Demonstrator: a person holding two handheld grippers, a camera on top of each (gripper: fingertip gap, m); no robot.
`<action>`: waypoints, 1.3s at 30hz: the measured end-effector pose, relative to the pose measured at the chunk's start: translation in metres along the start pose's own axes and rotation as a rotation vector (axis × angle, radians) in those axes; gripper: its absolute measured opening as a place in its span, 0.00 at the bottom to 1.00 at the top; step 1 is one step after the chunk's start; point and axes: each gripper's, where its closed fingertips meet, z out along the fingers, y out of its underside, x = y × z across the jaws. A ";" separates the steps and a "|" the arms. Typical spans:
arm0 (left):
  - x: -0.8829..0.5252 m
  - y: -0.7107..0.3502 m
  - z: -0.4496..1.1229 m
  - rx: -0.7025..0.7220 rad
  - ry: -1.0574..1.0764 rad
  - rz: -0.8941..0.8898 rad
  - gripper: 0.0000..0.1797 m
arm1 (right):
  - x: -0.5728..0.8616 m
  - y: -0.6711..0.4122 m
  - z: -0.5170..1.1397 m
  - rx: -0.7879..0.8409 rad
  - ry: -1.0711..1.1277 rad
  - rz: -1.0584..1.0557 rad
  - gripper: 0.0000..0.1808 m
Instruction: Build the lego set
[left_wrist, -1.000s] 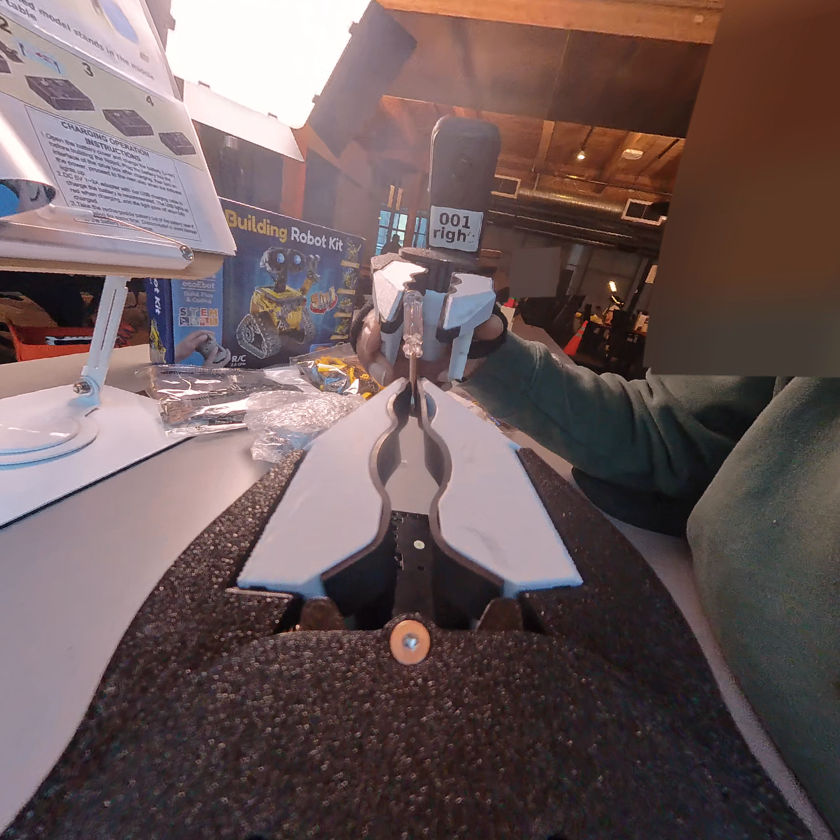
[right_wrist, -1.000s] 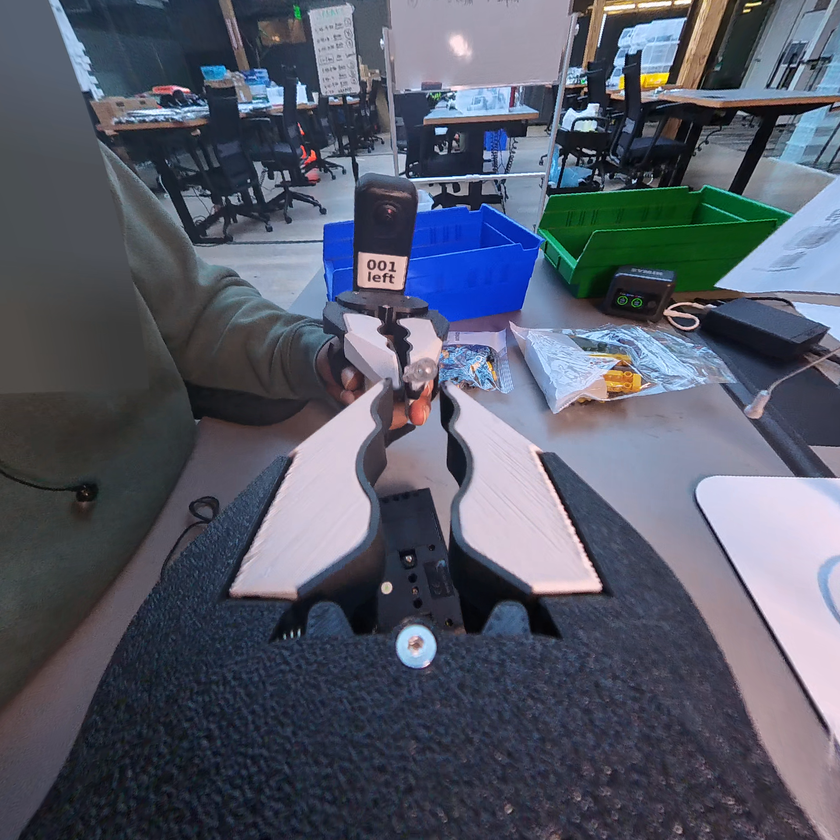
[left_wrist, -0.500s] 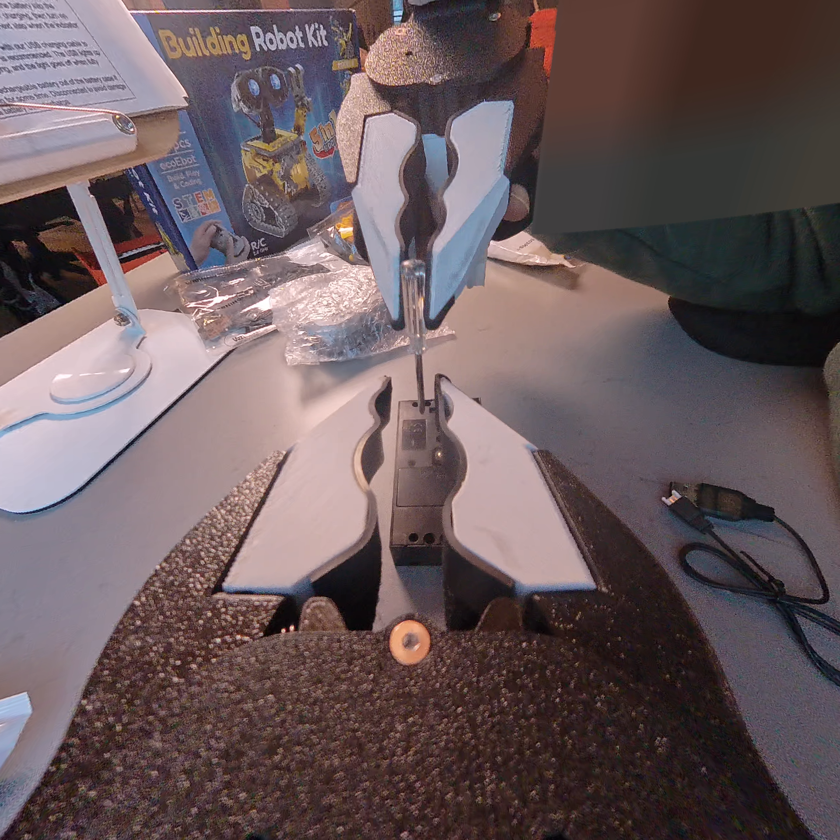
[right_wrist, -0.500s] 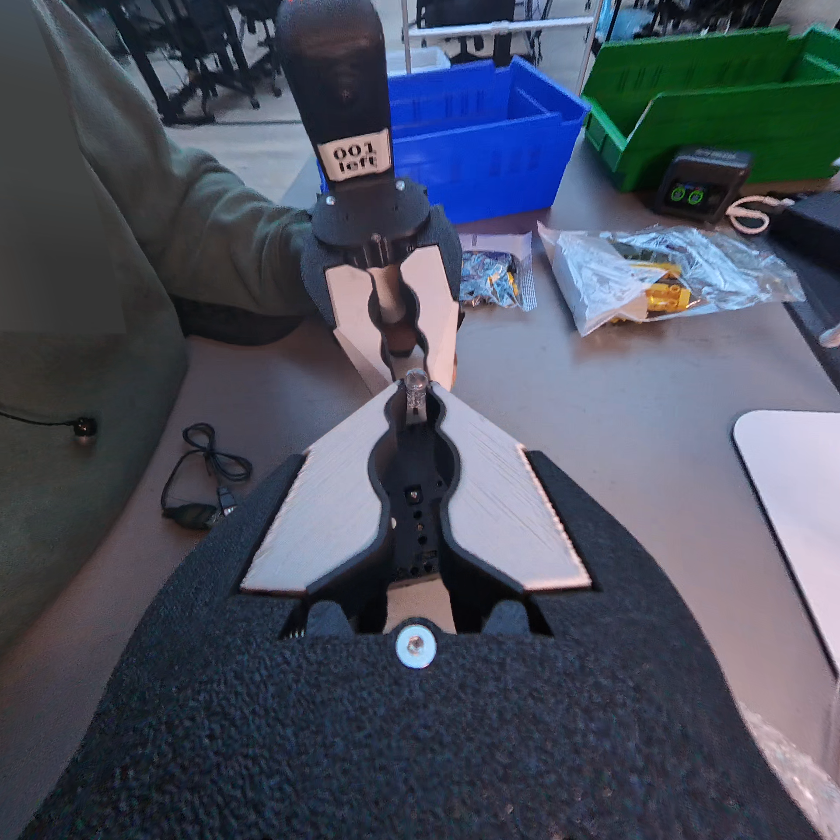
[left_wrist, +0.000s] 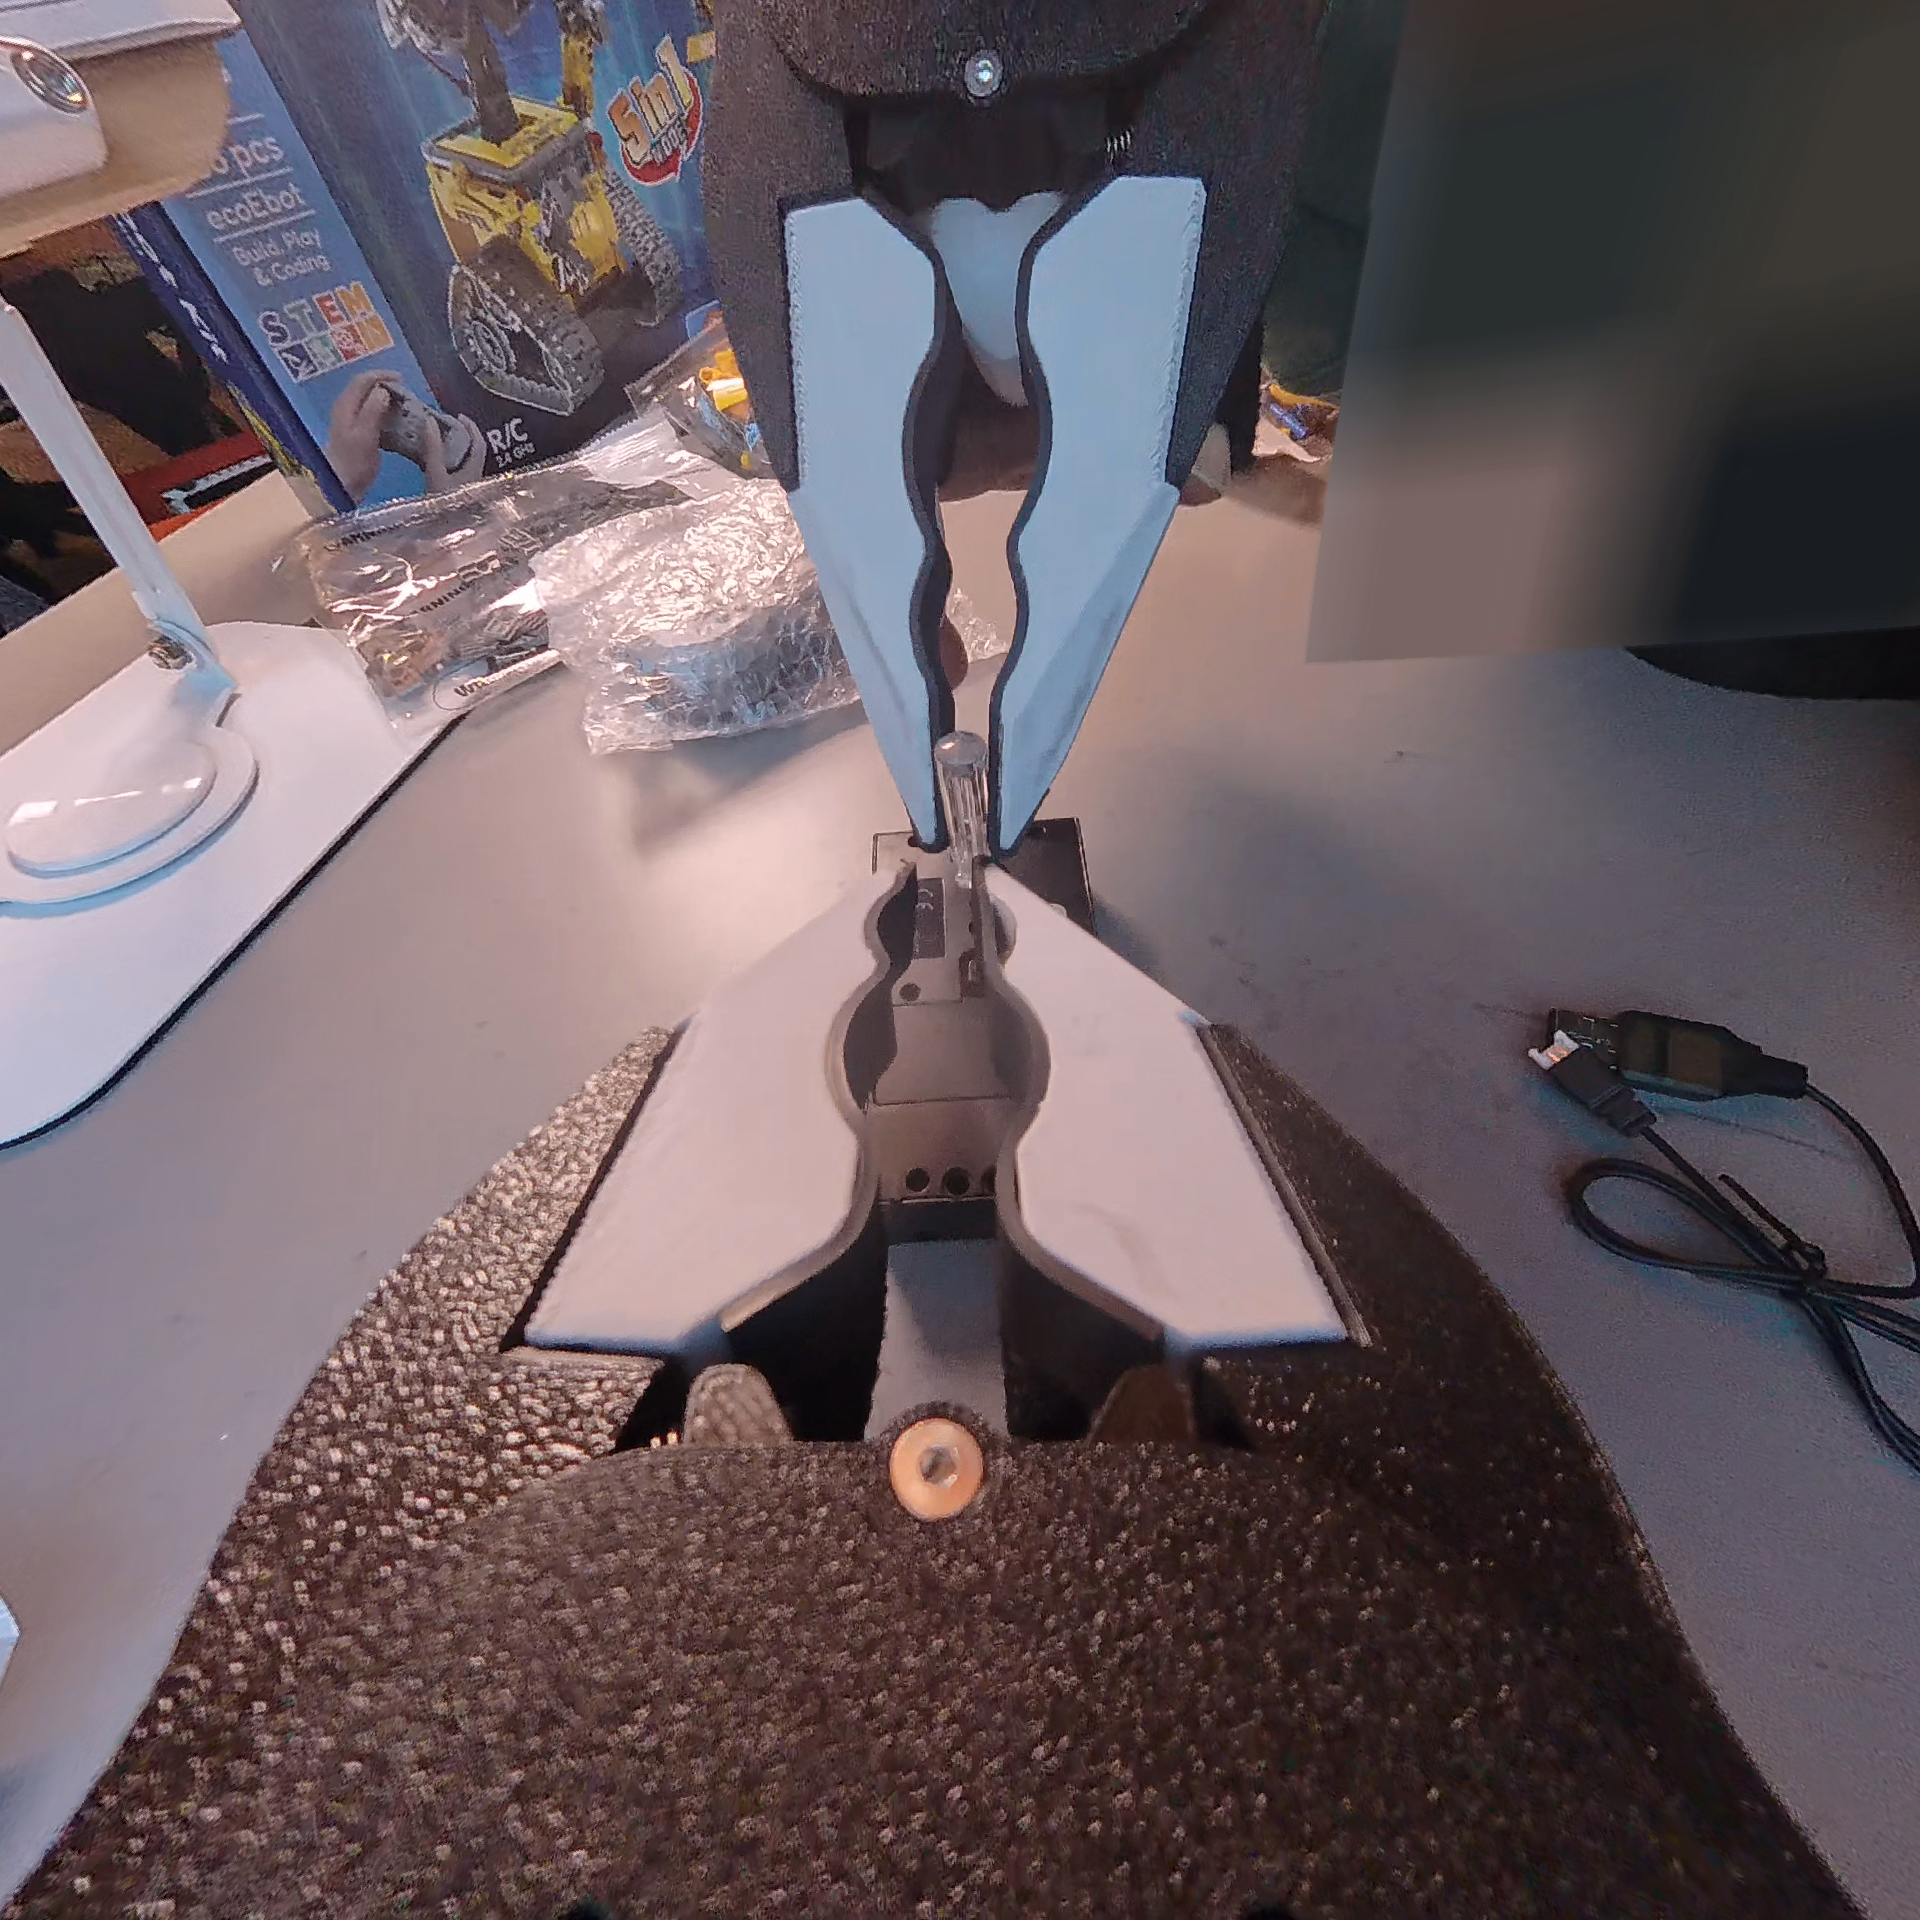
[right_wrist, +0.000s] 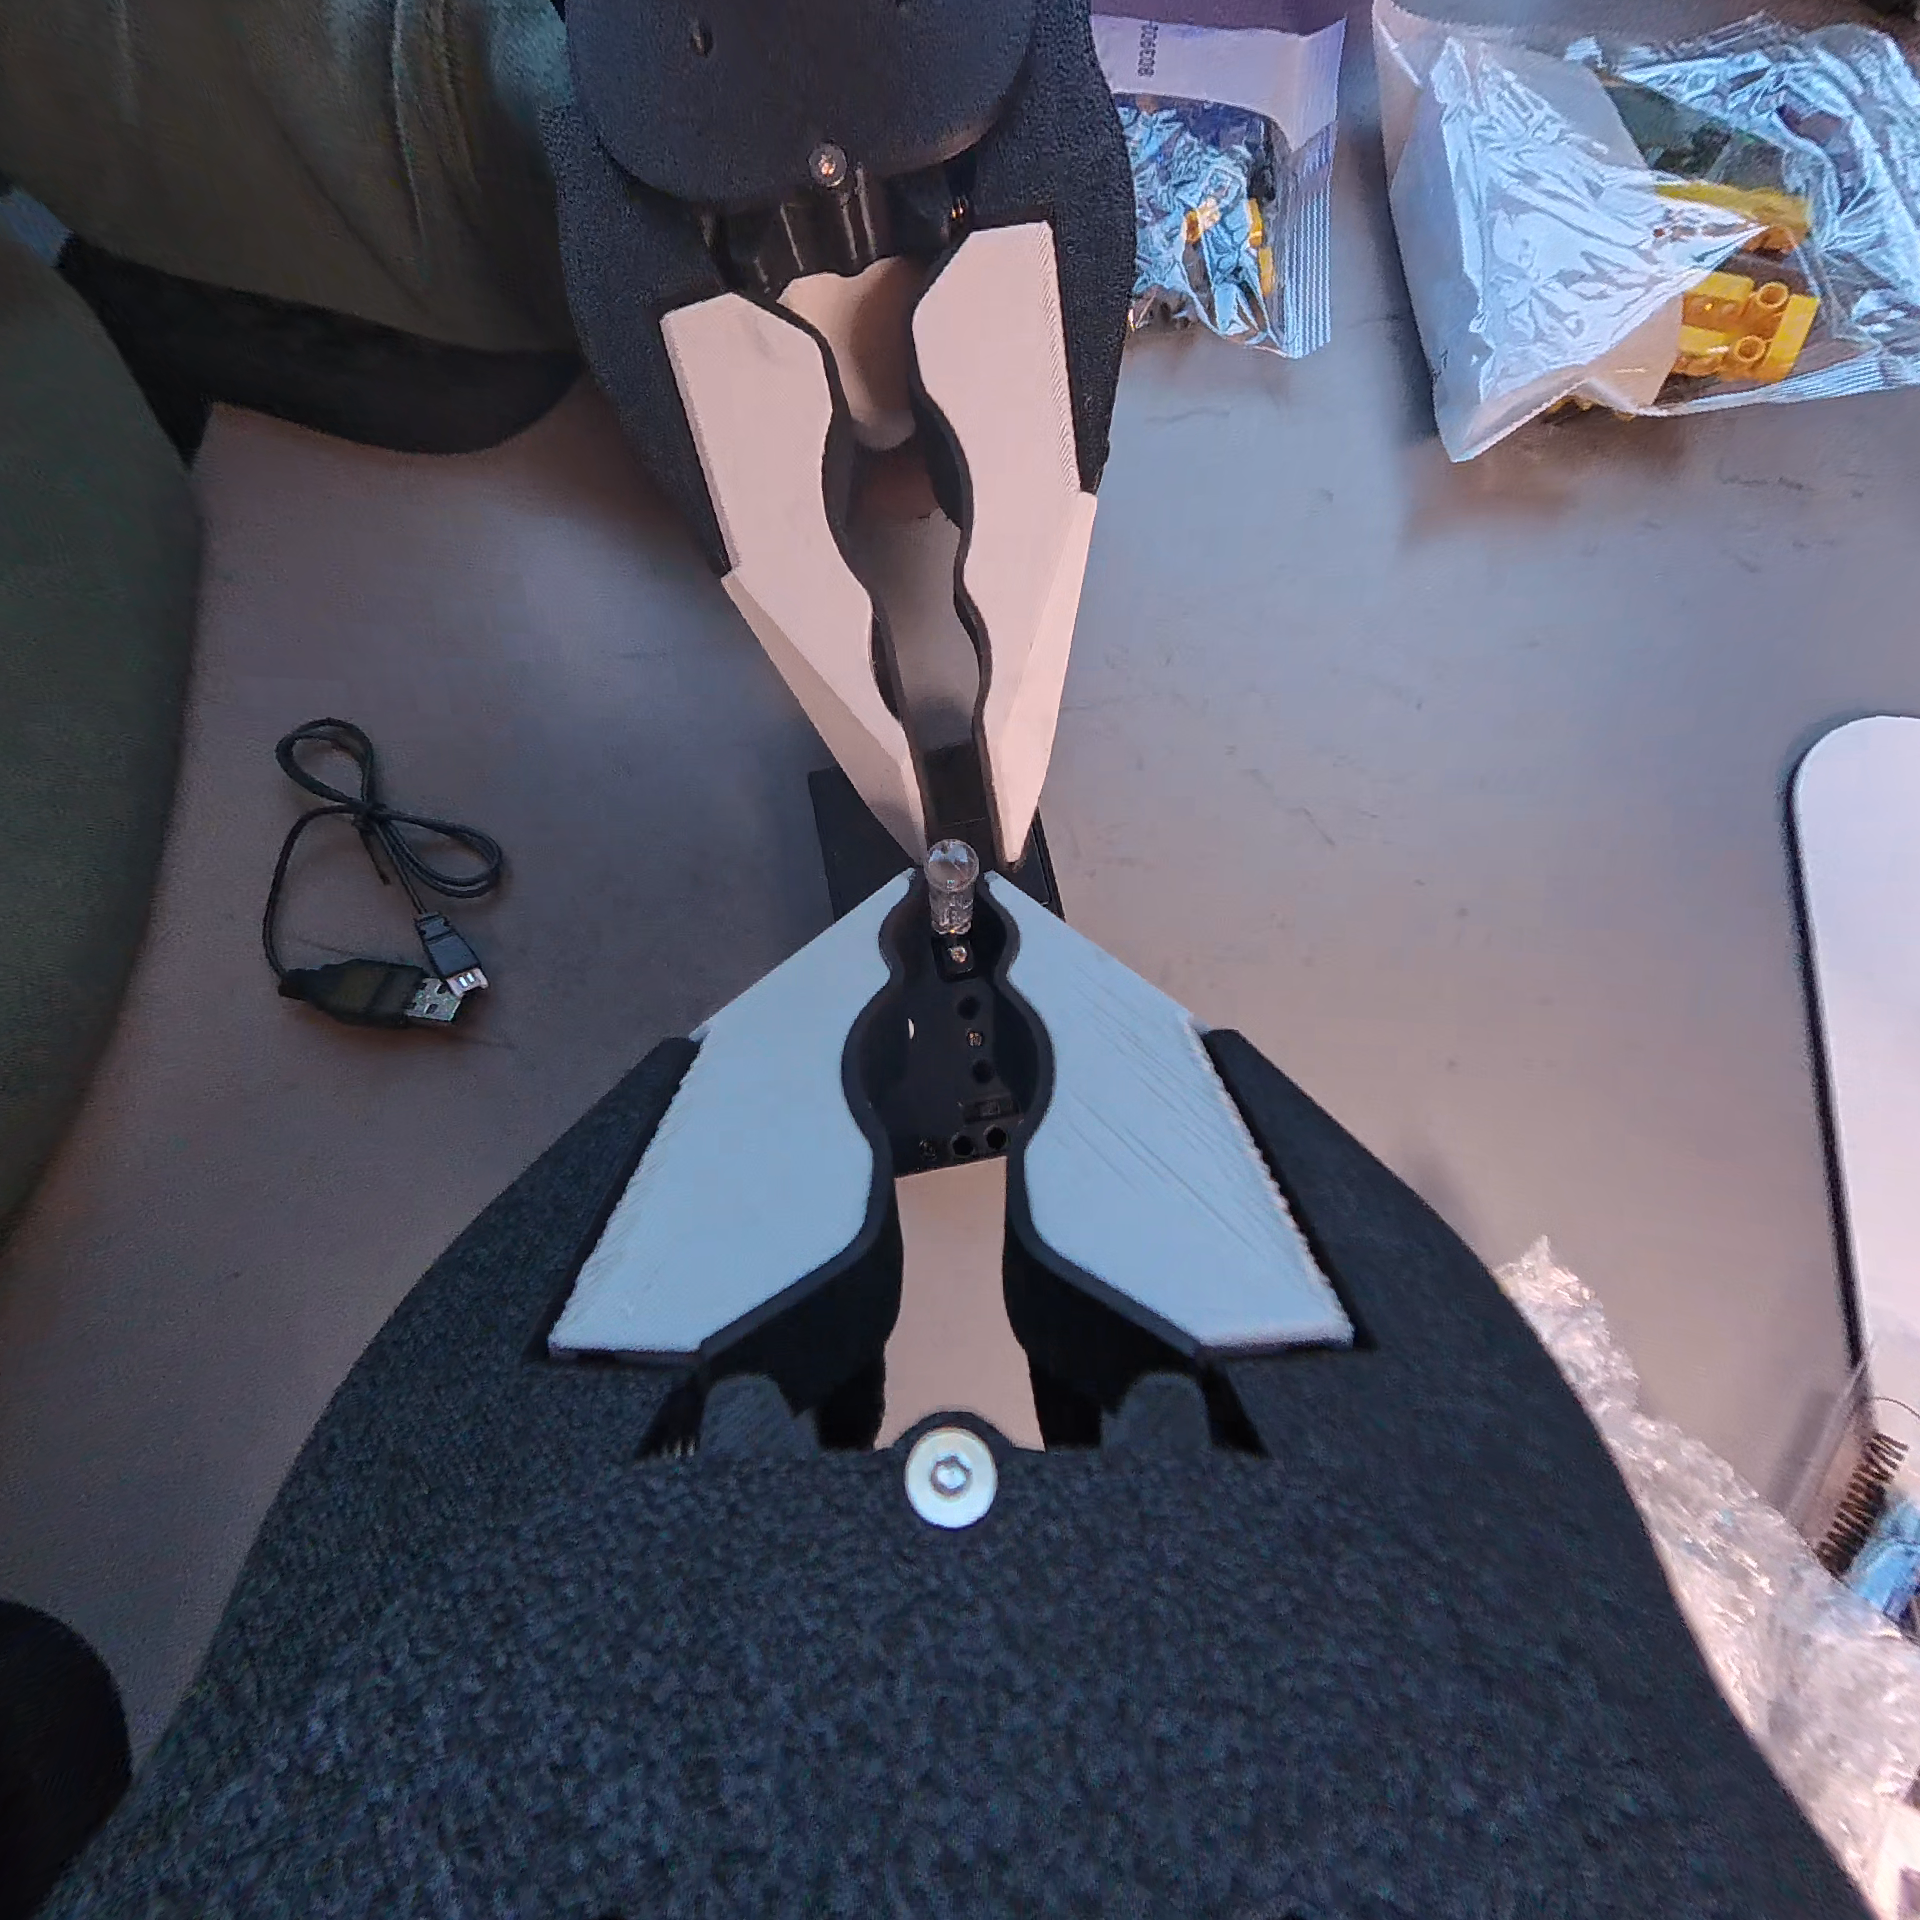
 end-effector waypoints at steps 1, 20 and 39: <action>-0.001 0.001 0.000 -0.004 -0.003 -0.002 0.05 | 0.001 0.000 0.001 0.003 -0.002 0.004 0.03; -0.001 0.004 0.002 -0.026 -0.007 0.004 0.06 | 0.003 0.005 0.003 0.026 -0.025 0.035 0.03; 0.002 0.010 0.007 -0.075 -0.011 0.035 0.06 | 0.003 0.008 0.003 -0.008 -0.010 0.028 0.03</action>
